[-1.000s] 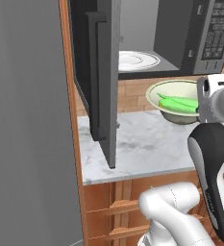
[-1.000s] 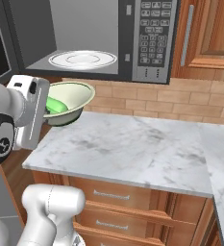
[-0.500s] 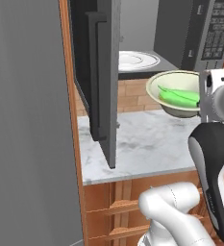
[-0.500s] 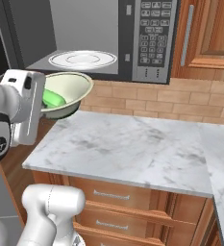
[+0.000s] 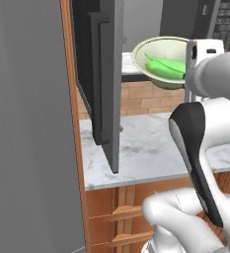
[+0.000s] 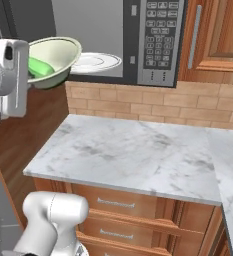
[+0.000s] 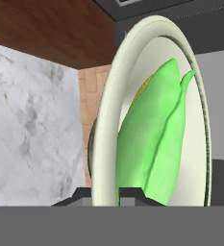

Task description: Pick the corn from the sink and place it in the bowl. Then pick the bowl and place it in the microwave. Then close the microwave door and press the start button.

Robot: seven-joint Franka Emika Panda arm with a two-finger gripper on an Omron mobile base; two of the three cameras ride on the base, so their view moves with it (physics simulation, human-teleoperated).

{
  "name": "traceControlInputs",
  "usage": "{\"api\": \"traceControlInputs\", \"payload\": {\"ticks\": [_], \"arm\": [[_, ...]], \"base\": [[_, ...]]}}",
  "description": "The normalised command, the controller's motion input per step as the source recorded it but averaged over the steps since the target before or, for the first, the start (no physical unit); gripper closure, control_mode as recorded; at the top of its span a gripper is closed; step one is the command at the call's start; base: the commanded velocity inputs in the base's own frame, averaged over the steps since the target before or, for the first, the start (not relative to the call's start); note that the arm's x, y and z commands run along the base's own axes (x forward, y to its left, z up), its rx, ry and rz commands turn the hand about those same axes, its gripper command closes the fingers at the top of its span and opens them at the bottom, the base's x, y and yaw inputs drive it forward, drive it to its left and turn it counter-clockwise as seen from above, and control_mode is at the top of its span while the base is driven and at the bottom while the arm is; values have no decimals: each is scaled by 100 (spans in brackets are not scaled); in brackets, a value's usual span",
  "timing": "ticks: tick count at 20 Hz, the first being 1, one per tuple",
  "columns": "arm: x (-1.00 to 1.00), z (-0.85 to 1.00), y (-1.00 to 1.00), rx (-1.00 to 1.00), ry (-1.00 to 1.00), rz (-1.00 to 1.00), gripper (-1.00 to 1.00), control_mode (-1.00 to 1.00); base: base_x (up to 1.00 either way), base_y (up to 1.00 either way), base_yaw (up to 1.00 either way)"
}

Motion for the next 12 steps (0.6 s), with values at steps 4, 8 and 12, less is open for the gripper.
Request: {"api": "traceControlInputs", "payload": {"ticks": [4, 8, 12], "arm": [[90, 27, 31, 0, 8, 0, 100, -100], [99, 22, 11, 0, 14, 1, 100, -100], [98, 2, 0, 0, 11, 0, 100, -100]], "base": [[0, 0, 0], [0, 0, 0], [0, 0, 0]]}}
